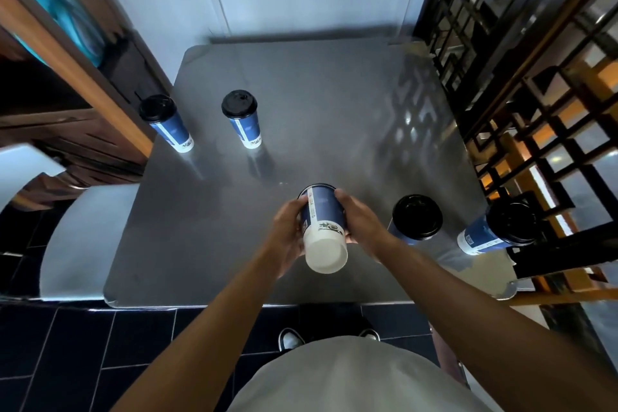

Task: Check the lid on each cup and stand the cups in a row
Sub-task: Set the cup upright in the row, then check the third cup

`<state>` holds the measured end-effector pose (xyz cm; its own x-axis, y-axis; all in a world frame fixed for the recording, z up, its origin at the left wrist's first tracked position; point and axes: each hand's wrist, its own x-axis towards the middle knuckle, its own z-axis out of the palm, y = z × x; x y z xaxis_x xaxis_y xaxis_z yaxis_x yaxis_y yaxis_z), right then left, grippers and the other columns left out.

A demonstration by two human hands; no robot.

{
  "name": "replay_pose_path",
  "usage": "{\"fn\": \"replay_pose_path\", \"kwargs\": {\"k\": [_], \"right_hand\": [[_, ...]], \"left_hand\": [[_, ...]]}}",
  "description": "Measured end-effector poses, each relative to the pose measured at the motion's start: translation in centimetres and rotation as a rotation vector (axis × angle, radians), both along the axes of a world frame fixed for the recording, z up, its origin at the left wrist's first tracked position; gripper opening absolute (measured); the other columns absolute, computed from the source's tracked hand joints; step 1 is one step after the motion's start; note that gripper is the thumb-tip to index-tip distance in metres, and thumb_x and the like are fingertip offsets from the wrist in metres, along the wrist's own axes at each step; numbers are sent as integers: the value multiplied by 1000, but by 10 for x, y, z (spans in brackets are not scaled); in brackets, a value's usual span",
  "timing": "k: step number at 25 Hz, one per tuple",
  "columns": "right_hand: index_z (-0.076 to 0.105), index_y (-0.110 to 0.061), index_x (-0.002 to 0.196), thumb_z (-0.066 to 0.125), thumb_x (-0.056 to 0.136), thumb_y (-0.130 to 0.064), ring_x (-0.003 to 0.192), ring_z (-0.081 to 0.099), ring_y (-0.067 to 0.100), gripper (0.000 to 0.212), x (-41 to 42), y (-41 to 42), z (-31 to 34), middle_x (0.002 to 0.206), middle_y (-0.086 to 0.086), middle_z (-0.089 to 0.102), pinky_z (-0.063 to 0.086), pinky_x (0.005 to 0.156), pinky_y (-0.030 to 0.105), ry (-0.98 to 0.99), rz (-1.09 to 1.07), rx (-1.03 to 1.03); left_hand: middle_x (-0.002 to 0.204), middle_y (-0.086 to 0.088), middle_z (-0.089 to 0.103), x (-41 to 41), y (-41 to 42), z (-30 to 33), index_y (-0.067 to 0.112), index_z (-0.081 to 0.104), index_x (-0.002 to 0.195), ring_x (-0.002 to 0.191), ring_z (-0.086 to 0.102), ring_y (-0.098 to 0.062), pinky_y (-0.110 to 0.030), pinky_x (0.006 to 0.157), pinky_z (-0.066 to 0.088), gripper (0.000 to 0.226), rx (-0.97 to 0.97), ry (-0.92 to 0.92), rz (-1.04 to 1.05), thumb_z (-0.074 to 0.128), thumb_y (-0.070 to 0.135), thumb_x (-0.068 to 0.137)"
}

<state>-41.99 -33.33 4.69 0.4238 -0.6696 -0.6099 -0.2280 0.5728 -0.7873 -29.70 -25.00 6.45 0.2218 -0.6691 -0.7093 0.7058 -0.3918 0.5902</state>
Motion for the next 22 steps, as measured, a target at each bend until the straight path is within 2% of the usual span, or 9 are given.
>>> {"fn": "replay_pose_path", "kwargs": {"k": [4, 6, 9, 12, 14, 16, 18, 20, 22], "right_hand": [[66, -25, 97, 50, 86, -67, 74, 68, 28, 46, -4, 4, -9, 83, 9, 68, 60, 64, 37, 47, 47, -29], [64, -24, 100, 49, 80, -69, 67, 67, 28, 52, -4, 5, -9, 75, 9, 68, 60, 59, 36, 35, 69, -19], [64, -24, 97, 47, 82, -70, 49, 62, 18, 52, -2, 9, -10, 58, 2, 66, 55, 52, 30, 35, 118, -26], [66, -25, 94, 47, 90, -66, 55, 64, 20, 46, -1, 13, -10, 64, 4, 67, 58, 54, 32, 40, 100, -23], [65, -27, 94, 46, 98, -60, 66, 65, 24, 39, -1, 13, -7, 73, 7, 66, 59, 62, 36, 45, 110, -32], [64, -22, 95, 45, 100, -57, 69, 60, 24, 40, -4, 10, -5, 76, 9, 60, 57, 68, 38, 52, 138, -59], [65, -14, 97, 42, 100, -60, 74, 57, 24, 51, -6, 7, -6, 83, 10, 58, 55, 73, 39, 52, 136, -80], [68, -11, 96, 37, 99, -66, 77, 65, 20, 62, -7, 3, -4, 86, 8, 68, 56, 73, 35, 27, 92, -45], [69, -12, 89, 38, 96, -70, 73, 70, 16, 65, -8, -3, -3, 83, 5, 73, 56, 71, 33, 5, 73, 6]], "left_hand": [[141, -34, 55, -6, 4, -5, -3, 53, 143, 116, 57, -48, -64, 114, 37, 59, -10, 95, 74, 59, 33, 97], [125, -29, 66, -6, 10, -5, 1, 60, 135, 101, 64, -42, -60, 104, 45, 58, -35, 159, 63, 62, 39, 91], [103, -19, 74, -2, 17, -4, 9, 75, 111, 83, 72, -36, -55, 84, 58, 49, -24, 242, -61, 67, 49, 83], [104, -19, 74, 3, 21, 0, 5, 67, 122, 82, 73, -34, -50, 75, 64, 53, -52, 269, -135, 68, 45, 86], [105, -22, 72, 6, 22, 2, 1, 61, 128, 82, 73, -34, -45, 72, 63, 55, -112, 289, -142, 68, 38, 88], [102, -23, 72, 6, 24, 3, -2, 59, 128, 79, 74, -34, -42, 68, 62, 52, -134, 282, -147, 66, 32, 90], [102, -24, 73, 7, 27, 0, -1, 55, 131, 77, 75, -34, -40, 64, 61, 53, -108, 152, -162, 69, 28, 89], [110, -21, 73, 8, 31, -3, 9, 50, 136, 81, 75, -34, -39, 66, 61, 69, -50, -133, -234, 79, 27, 77], [113, -7, 74, 9, 36, -7, 26, 51, 130, 86, 77, -23, -35, 68, 63, 76, 15, -460, -406, 84, 32, 62]]}}
